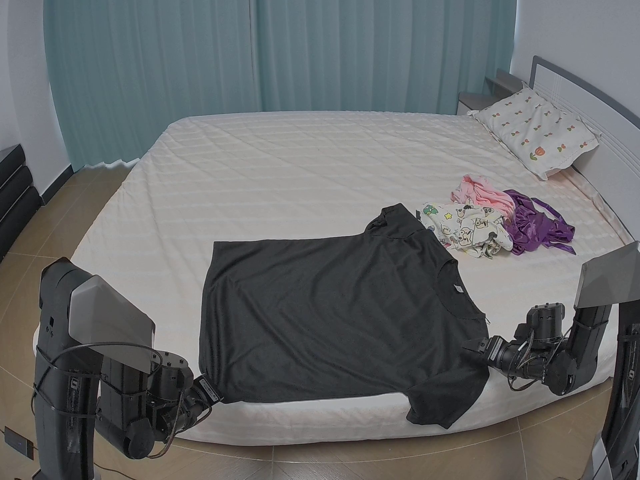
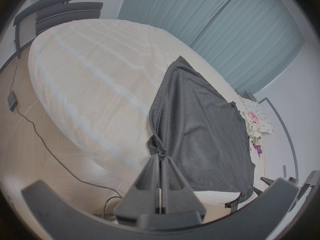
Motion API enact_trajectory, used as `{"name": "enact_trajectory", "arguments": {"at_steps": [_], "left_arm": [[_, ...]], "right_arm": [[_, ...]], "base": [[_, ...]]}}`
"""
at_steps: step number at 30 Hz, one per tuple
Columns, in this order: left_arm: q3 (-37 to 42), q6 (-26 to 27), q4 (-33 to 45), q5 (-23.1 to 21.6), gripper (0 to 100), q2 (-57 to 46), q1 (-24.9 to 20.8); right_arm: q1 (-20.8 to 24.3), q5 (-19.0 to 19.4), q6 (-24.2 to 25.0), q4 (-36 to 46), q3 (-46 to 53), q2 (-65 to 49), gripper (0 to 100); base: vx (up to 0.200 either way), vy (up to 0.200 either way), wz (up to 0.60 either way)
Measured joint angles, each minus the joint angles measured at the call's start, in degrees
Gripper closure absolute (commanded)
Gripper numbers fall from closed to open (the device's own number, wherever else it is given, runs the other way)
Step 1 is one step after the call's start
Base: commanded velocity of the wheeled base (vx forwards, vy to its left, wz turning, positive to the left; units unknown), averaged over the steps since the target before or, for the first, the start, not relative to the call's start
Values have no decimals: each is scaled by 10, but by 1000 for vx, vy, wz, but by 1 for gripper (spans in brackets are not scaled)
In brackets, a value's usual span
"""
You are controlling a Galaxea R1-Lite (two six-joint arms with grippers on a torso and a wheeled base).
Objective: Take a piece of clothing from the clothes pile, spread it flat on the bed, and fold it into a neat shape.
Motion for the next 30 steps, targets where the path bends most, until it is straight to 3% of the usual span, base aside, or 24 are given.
{"name": "enact_trajectory", "arguments": {"at_steps": [12,13,30], "left_arm": [[1,0,0,0,100,0,0],[1,0,0,0,100,0,0],[1,0,0,0,100,0,0]], "right_arm": [[-1,-7,-22,57,-59,19,0],[-1,-8,-28,61,-64,20,100],[-1,-31,-50,128,-189,32,100]], "base": [[0,0,0],[0,0,0],[0,0,0]]}}
